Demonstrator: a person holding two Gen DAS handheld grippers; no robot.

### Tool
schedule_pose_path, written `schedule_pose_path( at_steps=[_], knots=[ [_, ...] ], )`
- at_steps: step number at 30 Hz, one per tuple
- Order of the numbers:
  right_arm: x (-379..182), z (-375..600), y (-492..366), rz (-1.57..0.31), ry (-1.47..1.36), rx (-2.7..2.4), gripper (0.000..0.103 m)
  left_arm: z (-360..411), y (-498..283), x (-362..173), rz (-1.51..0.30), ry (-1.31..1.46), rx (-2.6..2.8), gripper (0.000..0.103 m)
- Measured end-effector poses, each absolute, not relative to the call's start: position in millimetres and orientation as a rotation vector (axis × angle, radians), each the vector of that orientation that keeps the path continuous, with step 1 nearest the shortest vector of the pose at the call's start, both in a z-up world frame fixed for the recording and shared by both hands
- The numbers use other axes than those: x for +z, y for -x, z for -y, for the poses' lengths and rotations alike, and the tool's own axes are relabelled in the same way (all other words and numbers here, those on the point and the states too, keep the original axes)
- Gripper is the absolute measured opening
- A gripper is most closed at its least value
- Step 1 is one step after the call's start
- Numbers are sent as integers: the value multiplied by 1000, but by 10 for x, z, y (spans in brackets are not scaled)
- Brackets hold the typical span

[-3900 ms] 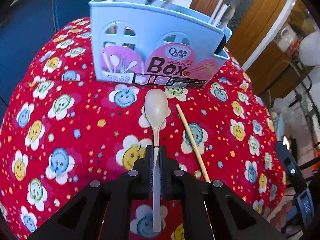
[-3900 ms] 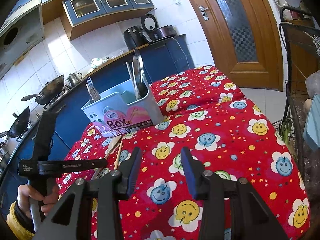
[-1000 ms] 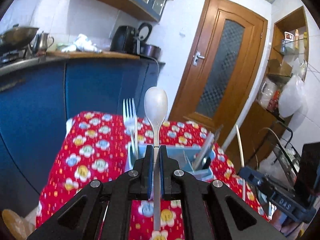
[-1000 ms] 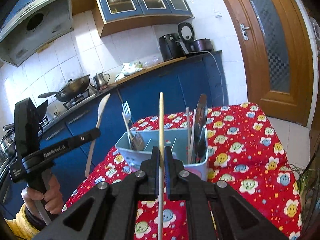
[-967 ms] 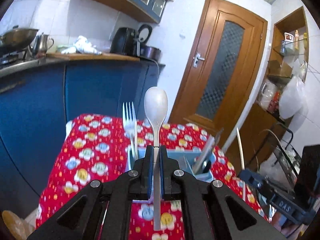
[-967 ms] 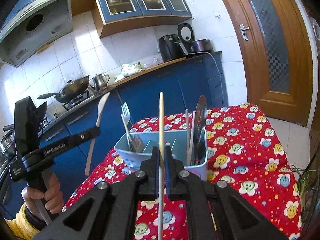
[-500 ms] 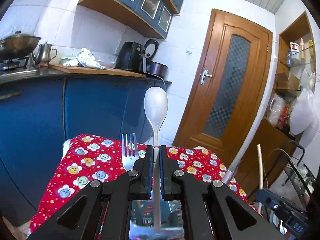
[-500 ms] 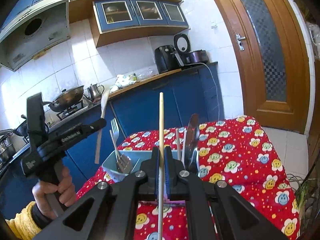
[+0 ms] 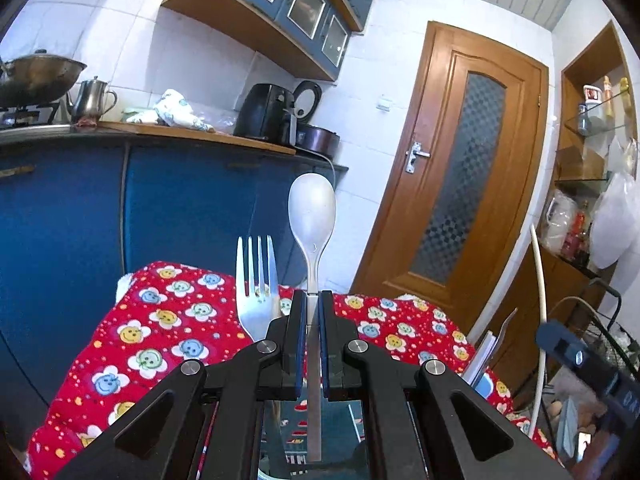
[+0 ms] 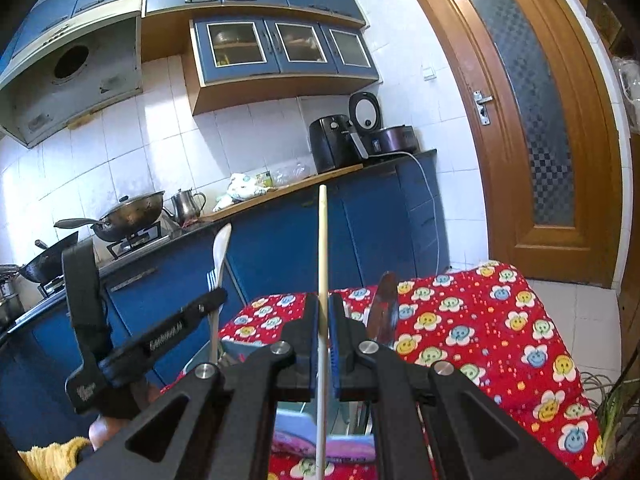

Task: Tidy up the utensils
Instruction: 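Lower the spoon into the caddy and open the left tool while the right tool drops the chopstick in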

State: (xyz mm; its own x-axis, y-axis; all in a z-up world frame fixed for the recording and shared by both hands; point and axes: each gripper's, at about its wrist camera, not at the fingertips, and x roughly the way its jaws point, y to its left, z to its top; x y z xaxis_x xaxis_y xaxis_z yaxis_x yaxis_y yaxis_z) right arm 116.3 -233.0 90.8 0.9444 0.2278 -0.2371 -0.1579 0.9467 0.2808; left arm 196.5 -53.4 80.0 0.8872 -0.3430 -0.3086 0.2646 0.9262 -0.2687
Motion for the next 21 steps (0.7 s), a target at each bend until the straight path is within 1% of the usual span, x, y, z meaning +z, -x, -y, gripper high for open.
schedule_pose_path(
  at_steps=[9, 17, 21],
  knots=[
    [895, 2263, -1362, -173, -216, 202, 6, 565, -1948, 647, -362, 217, -323, 5],
    [701, 2132, -1545, -142, -149, 171, 6, 577, -1933, 574, -349, 223, -320, 5],
    [597, 2075, -1532, -170, -106, 175, 6, 608, -1912, 542, -351, 204, -311, 5]
  ],
)
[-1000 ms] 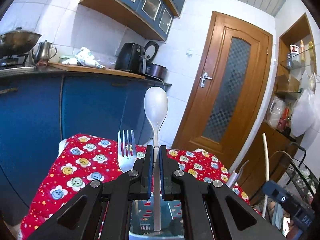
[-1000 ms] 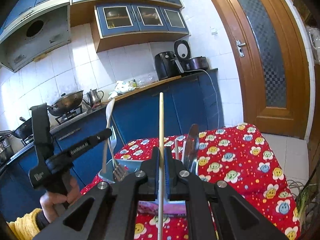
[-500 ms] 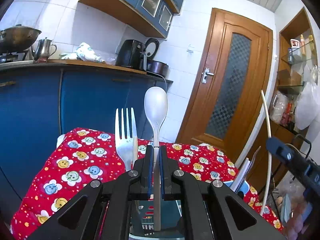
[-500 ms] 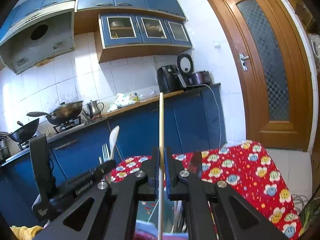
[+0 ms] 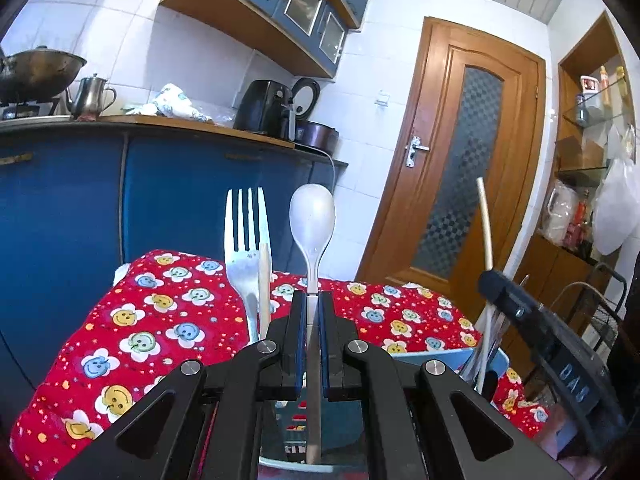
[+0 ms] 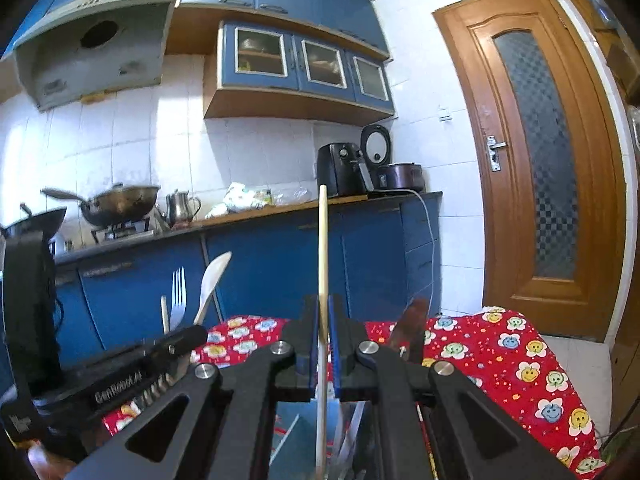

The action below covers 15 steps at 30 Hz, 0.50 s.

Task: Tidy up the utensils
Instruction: 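Lower the spoon into the caddy and open the left tool while the right tool drops the chopstick in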

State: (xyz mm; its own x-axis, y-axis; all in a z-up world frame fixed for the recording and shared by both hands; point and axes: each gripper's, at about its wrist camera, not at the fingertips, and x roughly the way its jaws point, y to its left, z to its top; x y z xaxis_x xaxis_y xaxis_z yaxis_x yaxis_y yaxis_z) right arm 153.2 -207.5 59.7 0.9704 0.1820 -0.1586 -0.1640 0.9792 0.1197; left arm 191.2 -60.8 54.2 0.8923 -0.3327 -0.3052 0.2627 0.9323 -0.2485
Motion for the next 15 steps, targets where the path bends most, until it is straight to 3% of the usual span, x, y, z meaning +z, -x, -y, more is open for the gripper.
schedule_pose_path(
  at_steps=[5, 9, 11, 15],
  knots=[
    [545, 2116, -1523, -233, -113, 173, 7, 624, -1880, 542, -372, 191, -310, 5],
    [550, 2136, -1454, -252, -116, 172, 21, 618, -1829, 559, -393, 191, -313, 8],
    [573, 2143, -1390, -252, -124, 174, 29, 611, -1807, 577, -402, 196, -314, 17],
    [646, 2140, -1258, -242, -132, 179, 31, 575, -1735, 635, -426, 207, -333, 35]
  ],
)
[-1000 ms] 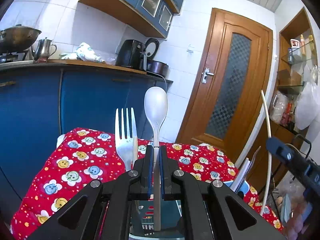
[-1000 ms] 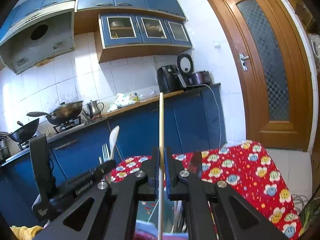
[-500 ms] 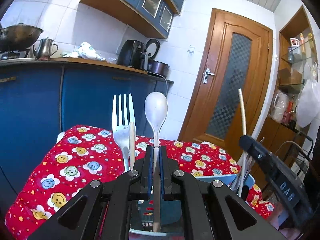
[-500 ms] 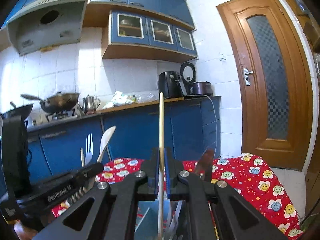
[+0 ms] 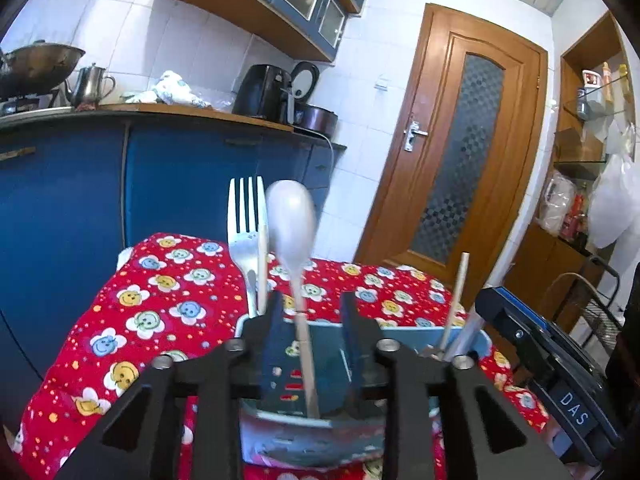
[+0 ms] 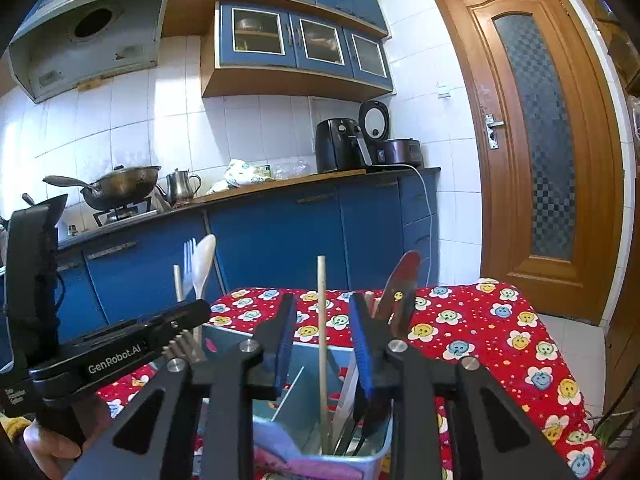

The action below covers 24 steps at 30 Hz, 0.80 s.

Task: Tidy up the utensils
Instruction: 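Lower the spoon into the caddy and open the left tool while the right tool drops the chopstick in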

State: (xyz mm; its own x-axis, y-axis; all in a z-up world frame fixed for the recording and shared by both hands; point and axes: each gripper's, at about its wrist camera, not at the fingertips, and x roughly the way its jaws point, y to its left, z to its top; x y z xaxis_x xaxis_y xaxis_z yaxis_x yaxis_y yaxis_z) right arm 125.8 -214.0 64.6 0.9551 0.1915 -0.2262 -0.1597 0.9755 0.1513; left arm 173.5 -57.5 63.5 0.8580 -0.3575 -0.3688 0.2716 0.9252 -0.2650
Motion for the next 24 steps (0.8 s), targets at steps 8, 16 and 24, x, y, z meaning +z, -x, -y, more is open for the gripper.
schedule_pose_path(
  at_steps=[8, 16, 24],
  knots=[
    [834, 2144, -843, -222, -173, 189, 43, 541, -1393, 793, -439, 168, -336, 49],
    [933, 2107, -360, -250, -198, 190, 59, 388, -1004, 898, -482, 141, -299, 61],
    [790, 2001, 76, -321, -213, 184, 78, 244, -614, 774, -541, 118, -260, 65]
  ],
)
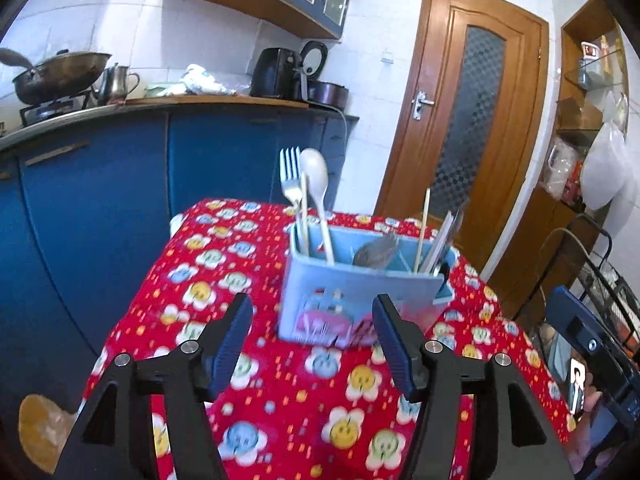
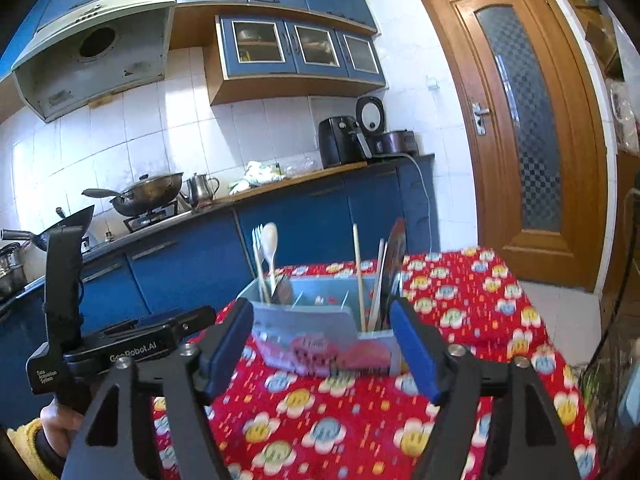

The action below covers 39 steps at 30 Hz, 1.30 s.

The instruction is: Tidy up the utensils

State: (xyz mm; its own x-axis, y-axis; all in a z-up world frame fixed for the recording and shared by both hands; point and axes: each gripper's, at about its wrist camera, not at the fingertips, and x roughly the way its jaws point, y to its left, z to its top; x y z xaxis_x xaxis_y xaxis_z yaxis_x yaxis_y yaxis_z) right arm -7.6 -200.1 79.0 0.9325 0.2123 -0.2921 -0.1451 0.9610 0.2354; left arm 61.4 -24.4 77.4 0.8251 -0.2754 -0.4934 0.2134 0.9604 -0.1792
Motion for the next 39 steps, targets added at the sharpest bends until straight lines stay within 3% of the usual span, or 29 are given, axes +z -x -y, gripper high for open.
schedule_pose_path(
  at_steps=[5, 18, 39],
  knots=[
    [583, 1954, 234, -371, -226, 151, 87, 225, -418, 659, -538, 78, -219, 75],
    [166, 1924, 400, -397, -198, 63, 98, 313, -226, 297, -550, 7, -181, 76],
    [-19, 1880, 402, -412, -153, 27, 98, 377, -225, 112, -549, -21, -155, 76]
  ],
)
